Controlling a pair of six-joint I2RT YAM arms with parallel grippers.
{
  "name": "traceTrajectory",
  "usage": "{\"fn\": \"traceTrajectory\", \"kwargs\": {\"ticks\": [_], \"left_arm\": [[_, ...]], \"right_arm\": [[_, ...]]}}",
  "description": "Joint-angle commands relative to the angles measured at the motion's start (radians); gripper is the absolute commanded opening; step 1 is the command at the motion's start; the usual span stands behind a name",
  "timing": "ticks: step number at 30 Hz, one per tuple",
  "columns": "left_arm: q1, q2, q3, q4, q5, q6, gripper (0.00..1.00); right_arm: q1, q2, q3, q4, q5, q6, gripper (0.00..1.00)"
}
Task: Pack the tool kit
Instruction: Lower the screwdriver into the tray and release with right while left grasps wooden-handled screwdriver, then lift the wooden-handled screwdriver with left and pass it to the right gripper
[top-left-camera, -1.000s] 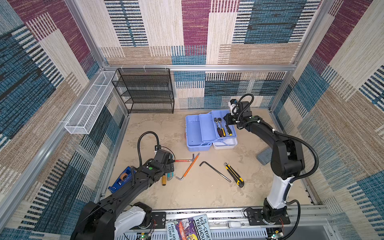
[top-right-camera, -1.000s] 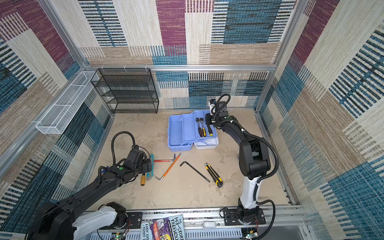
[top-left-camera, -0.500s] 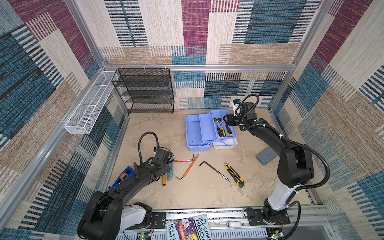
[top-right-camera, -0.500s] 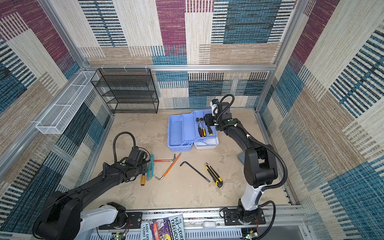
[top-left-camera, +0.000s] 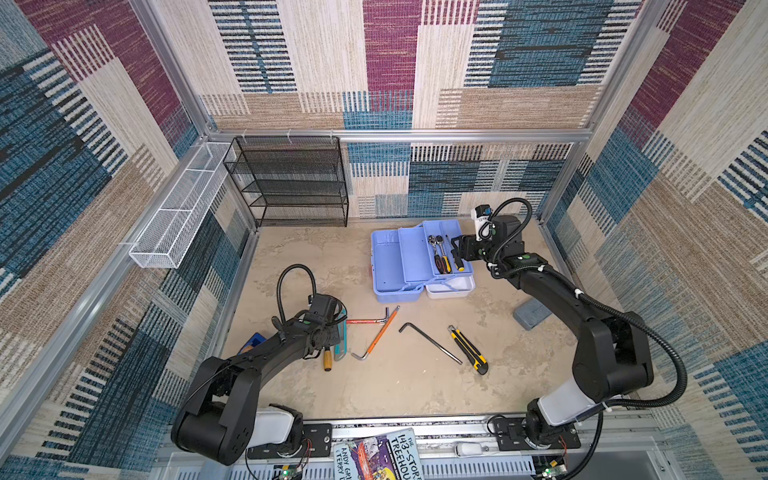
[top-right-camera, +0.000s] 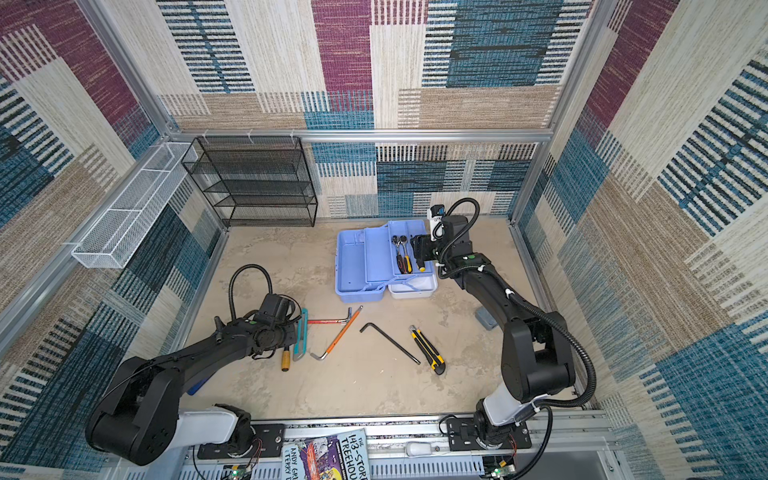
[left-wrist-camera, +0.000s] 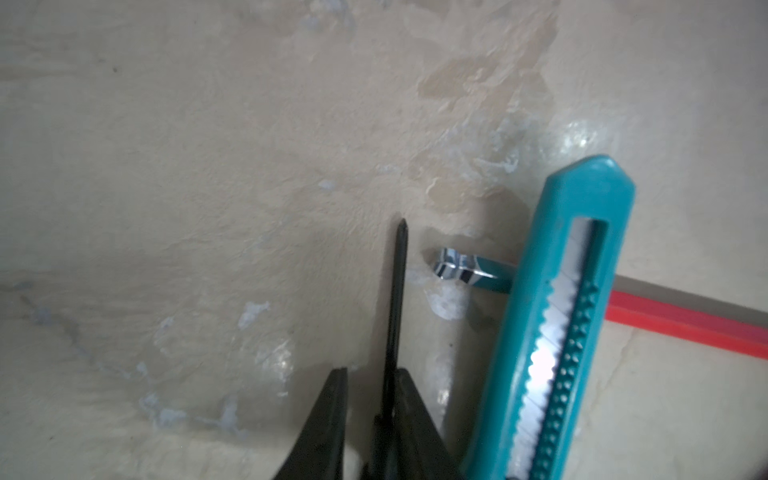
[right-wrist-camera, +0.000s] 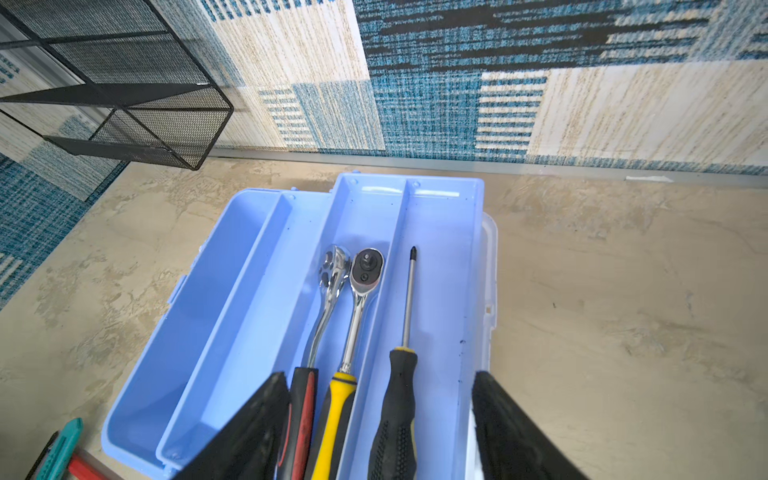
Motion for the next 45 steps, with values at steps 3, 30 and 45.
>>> {"fn": "traceTrajectory", "kwargs": {"ticks": [3, 30, 45], "left_arm": [[0.002, 0.030, 0.027, 0.029, 0.015, 0.020, 0.22], [0.002, -0.056, 0.085, -0.061, 0.047, 0.000, 0.00], [-0.009, -0.166, 0.223, 0.122, 0.241, -0.076, 0.00]], "right_arm": [[0.002, -0.004, -0.012, 0.043, -0.004, -0.006, 0.72], [0.002, -0.023, -0.081, 0.108, -0.124, 0.010, 0.72], [0.187, -0.178, -0.401, 0.440, -0.494, 0.232, 0.73]]}}
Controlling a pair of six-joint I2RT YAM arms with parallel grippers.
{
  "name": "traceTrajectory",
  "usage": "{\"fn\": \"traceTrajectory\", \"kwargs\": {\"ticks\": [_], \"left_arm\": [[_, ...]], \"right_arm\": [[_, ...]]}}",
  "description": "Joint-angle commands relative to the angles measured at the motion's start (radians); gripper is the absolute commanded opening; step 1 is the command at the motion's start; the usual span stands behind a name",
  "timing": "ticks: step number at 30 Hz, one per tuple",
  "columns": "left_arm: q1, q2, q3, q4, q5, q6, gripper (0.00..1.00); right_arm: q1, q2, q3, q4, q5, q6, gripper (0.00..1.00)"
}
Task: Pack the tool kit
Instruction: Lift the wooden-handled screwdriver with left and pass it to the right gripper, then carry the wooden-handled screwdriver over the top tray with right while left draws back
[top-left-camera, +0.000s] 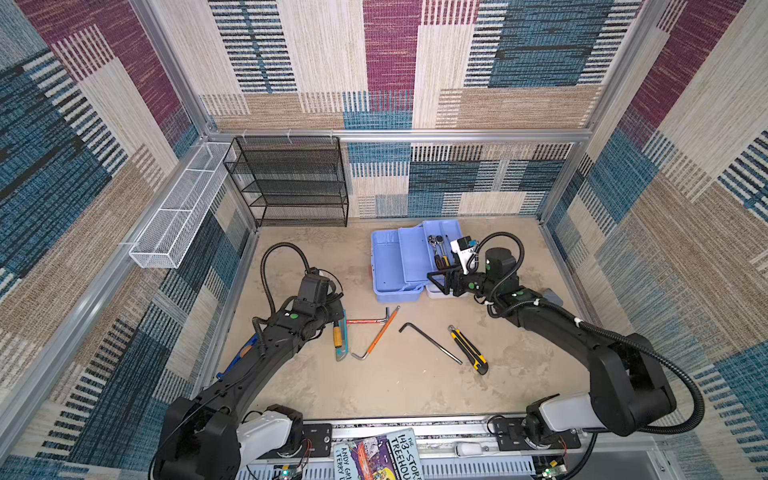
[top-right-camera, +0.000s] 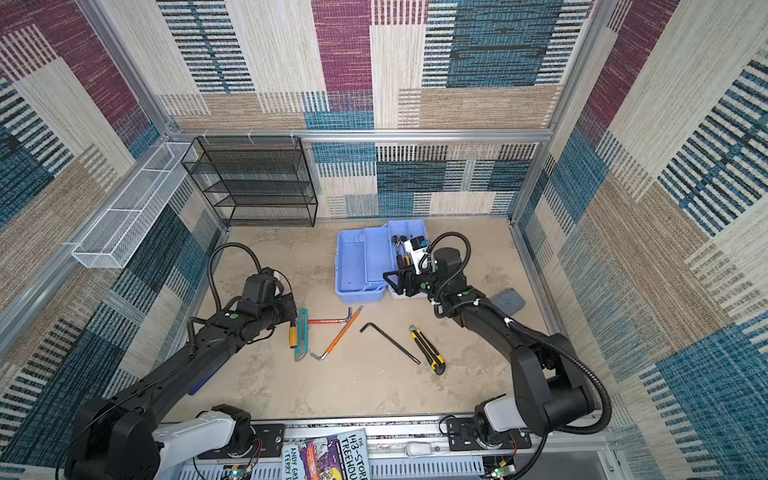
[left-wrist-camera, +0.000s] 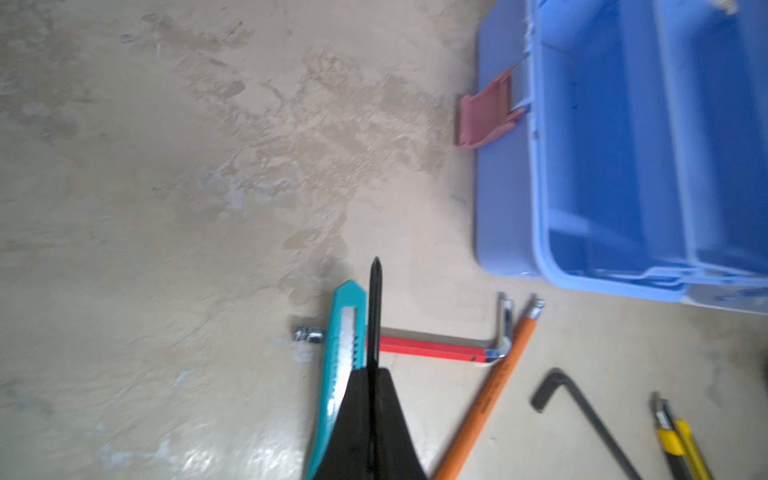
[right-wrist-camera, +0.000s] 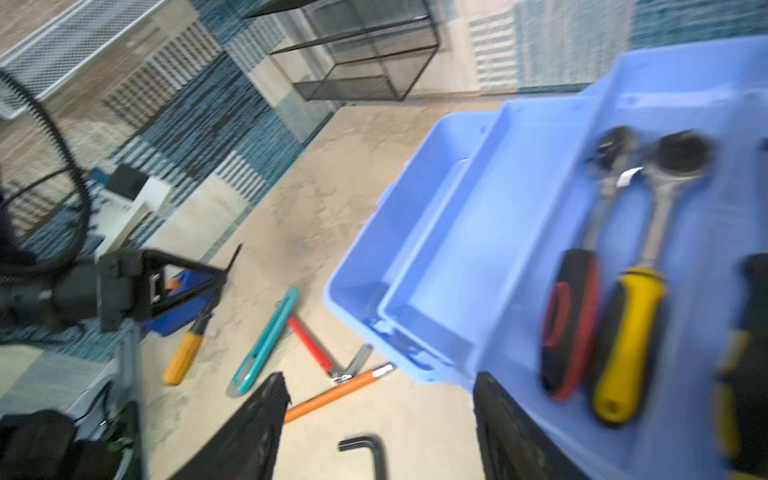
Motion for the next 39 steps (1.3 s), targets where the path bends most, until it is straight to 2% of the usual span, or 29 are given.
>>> {"fn": "traceTrajectory", "kwargs": {"ticks": [1, 5, 12, 29, 36, 39], "left_arm": [[-0.011, 0.026, 0.062, 0.132, 0.101, -0.036, 0.00], [-0.047, 0.059, 0.132, 0.203, 0.127, -0.036, 0.00], [-0.122, 0.134, 0.195, 0.305, 0.128, -0.067, 0.00], [-0.194, 0.195, 0.207, 0.446, 0.085, -0.104, 0.00], [-0.205, 0.206, 0.199, 0.493, 0.081, -0.123, 0.00], [-0.212, 0.205, 0.193, 0.507, 0.083, -0.121, 0.00]], "right_arm": [[0.048, -0.004, -0.027, 0.134, -0.094, 0.092, 0.73], [0.113, 0.013, -0.061, 0.232, -0.136, 0.162, 0.73], [0.192, 0.093, -0.037, 0.321, -0.123, 0.220, 0.74], [0.272, 0.265, 0.082, 0.407, -0.128, 0.281, 0.73], [0.284, 0.295, 0.111, 0.397, -0.132, 0.285, 0.60], [0.284, 0.294, 0.117, 0.397, -0.125, 0.285, 0.52]]}}
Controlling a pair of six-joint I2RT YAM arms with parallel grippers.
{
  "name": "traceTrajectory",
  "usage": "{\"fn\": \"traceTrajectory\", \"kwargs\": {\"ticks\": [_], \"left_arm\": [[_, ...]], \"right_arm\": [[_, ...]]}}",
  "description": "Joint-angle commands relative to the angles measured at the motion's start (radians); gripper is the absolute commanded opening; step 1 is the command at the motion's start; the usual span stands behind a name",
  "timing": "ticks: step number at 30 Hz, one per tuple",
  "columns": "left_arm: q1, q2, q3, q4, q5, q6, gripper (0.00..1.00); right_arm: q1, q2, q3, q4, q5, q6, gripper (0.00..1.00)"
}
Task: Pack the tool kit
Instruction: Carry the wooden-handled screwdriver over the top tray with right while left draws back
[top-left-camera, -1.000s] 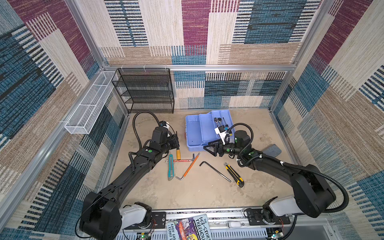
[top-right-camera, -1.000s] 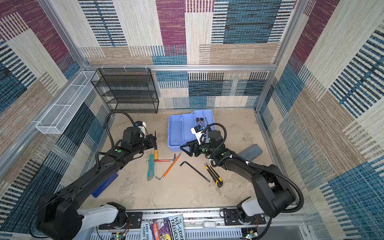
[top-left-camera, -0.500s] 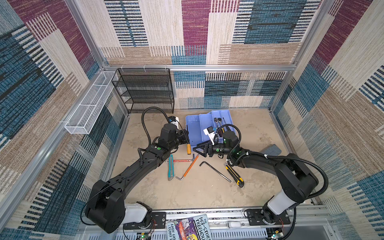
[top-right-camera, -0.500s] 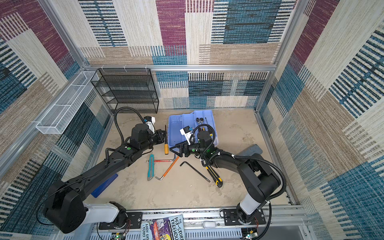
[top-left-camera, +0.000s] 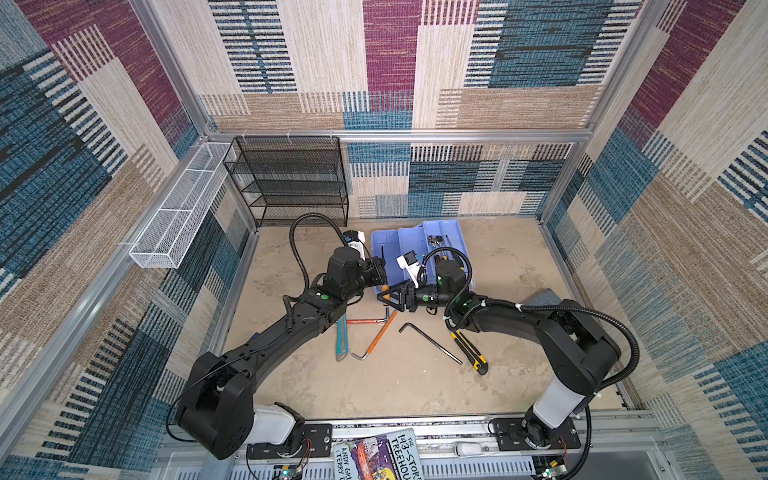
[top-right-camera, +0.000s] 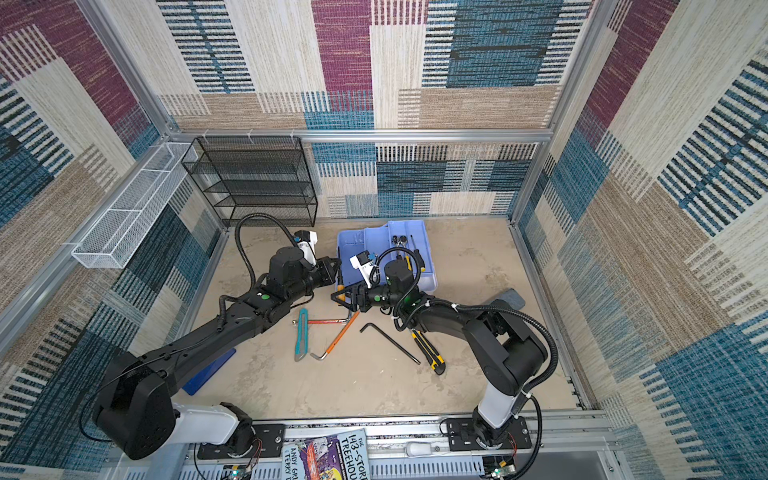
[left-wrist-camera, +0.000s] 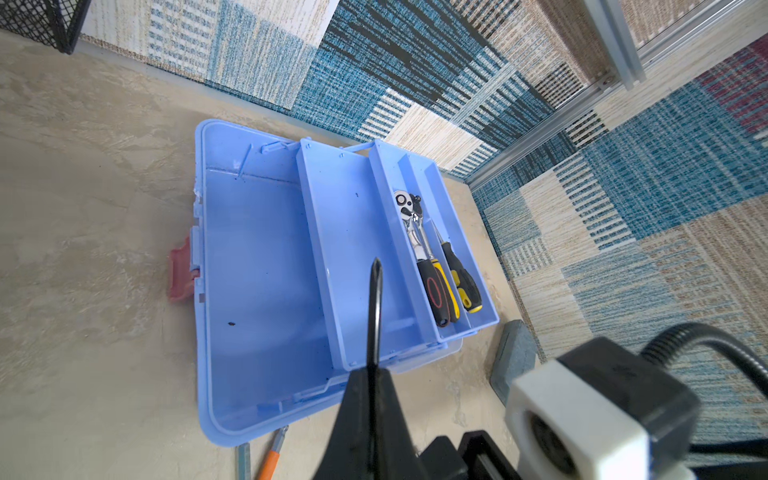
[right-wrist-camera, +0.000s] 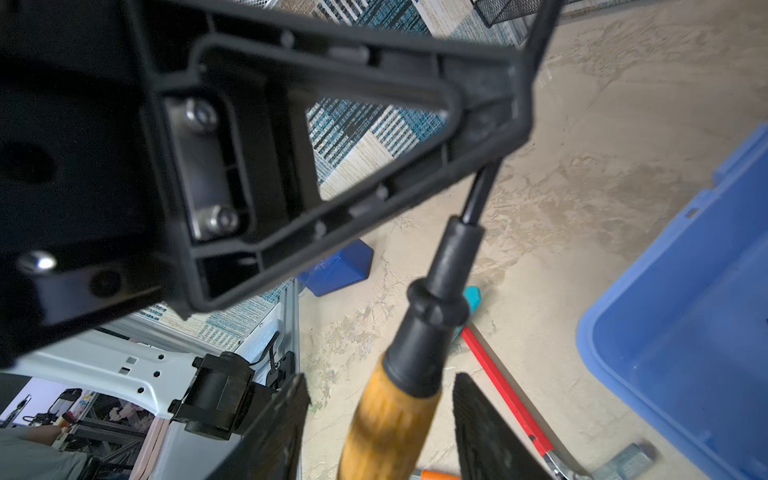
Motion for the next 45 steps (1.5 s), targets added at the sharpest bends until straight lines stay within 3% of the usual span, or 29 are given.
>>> {"fn": "traceTrajectory", "kwargs": {"ticks": [1, 10, 21, 28, 34, 45], "left_arm": [[-0.007, -0.001, -0.009, 0.073, -0.018, -0.017, 0.00], [-0.009, -0.007, -0.037, 0.096, -0.026, -0.009, 0.00], [-0.008, -0.068, -0.066, 0.007, -0.096, 0.037, 0.98], [-0.002, -0.165, -0.117, -0.124, -0.206, 0.130, 0.99], [0.026, -0.209, -0.169, -0.208, -0.229, 0.169, 0.99], [0.064, -0.260, -0.252, -0.294, -0.235, 0.171, 0.99]], "right_arm": [[0.002, 0.004, 0.018, 0.035, 0.000, 0.015, 0.48], [0.002, 0.002, 0.030, -0.017, 0.019, -0.003, 0.20], [-0.006, -0.068, 0.058, -0.217, 0.157, -0.117, 0.10], [-0.126, -0.163, 0.081, -0.450, 0.279, -0.224, 0.10], [-0.277, -0.202, 0.143, -0.664, 0.445, -0.369, 0.11], [-0.365, -0.067, 0.333, -0.821, 0.657, -0.516, 0.12]]}}
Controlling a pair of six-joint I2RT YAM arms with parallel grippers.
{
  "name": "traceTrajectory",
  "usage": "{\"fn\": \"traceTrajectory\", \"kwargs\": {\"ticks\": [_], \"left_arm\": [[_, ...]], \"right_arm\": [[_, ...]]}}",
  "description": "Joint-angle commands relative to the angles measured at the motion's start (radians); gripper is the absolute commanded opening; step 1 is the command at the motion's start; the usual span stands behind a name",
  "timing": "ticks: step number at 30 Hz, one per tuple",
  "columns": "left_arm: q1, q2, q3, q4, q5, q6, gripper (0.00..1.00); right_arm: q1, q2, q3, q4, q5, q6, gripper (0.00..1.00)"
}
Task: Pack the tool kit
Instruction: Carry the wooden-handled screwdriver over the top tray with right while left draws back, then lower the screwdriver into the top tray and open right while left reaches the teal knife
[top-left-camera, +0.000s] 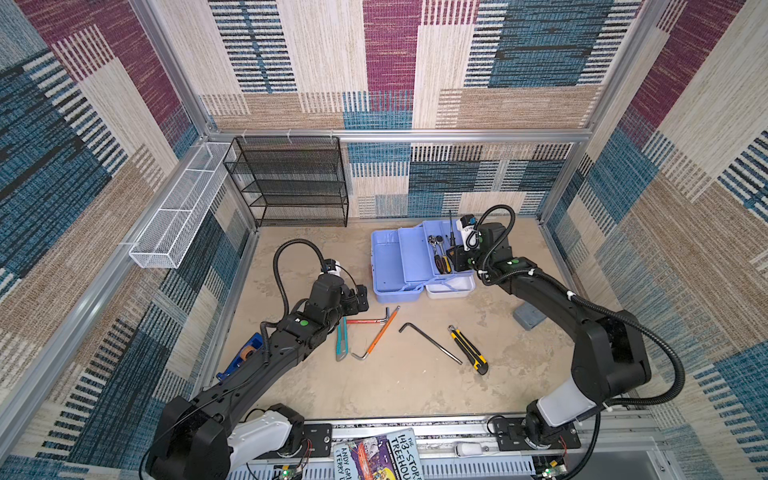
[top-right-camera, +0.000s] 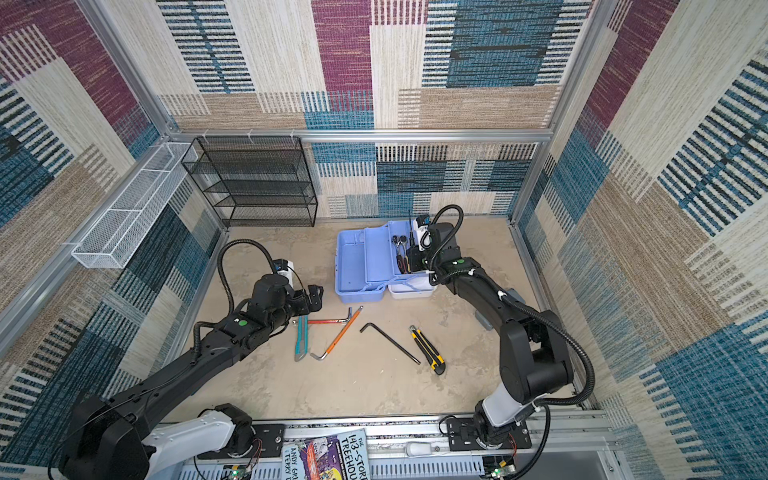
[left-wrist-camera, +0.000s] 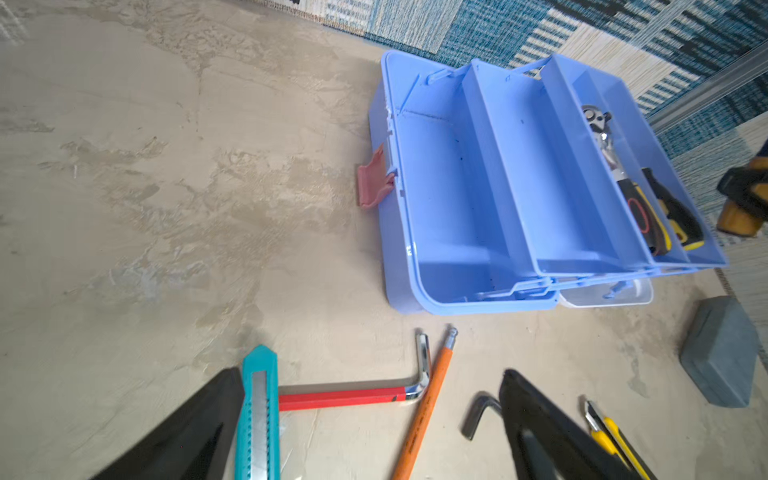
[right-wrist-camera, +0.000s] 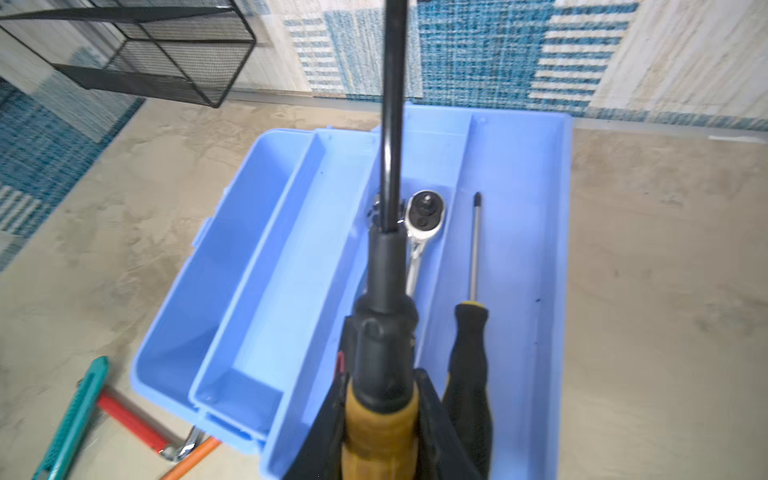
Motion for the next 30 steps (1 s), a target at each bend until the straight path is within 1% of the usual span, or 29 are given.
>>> {"fn": "traceTrajectory", "kwargs": {"ticks": [1, 8, 19, 24, 28, 30], "left_arm": [[0.008, -0.017, -0.019, -0.033, -0.027, 0.022, 0.99], [0.026, -0.041, -0.060, -0.052, -0.029, 0.019, 0.99], [0.038, -0.027, -0.067, -0.081, -0.022, 0.028, 1.00], [0.042, -0.033, -0.077, -0.082, -0.021, 0.028, 1.00], [0.045, -0.031, -0.077, -0.090, -0.020, 0.030, 1.00], [0.046, -0.031, -0.079, -0.098, -0.022, 0.031, 1.00]], "right_arm": [[-0.006, 0.035, 0.057, -0.067, 0.097, -0.064, 0.12], [-0.020, 0.040, 0.084, -0.116, 0.140, -0.088, 0.14], [-0.031, 0.079, 0.082, -0.142, 0.174, -0.104, 0.17], [-0.033, 0.085, 0.080, -0.144, 0.165, -0.101, 0.24], [-0.032, 0.092, 0.081, -0.144, 0.151, -0.099, 0.37], [-0.032, 0.092, 0.082, -0.145, 0.154, -0.096, 0.41]]}}
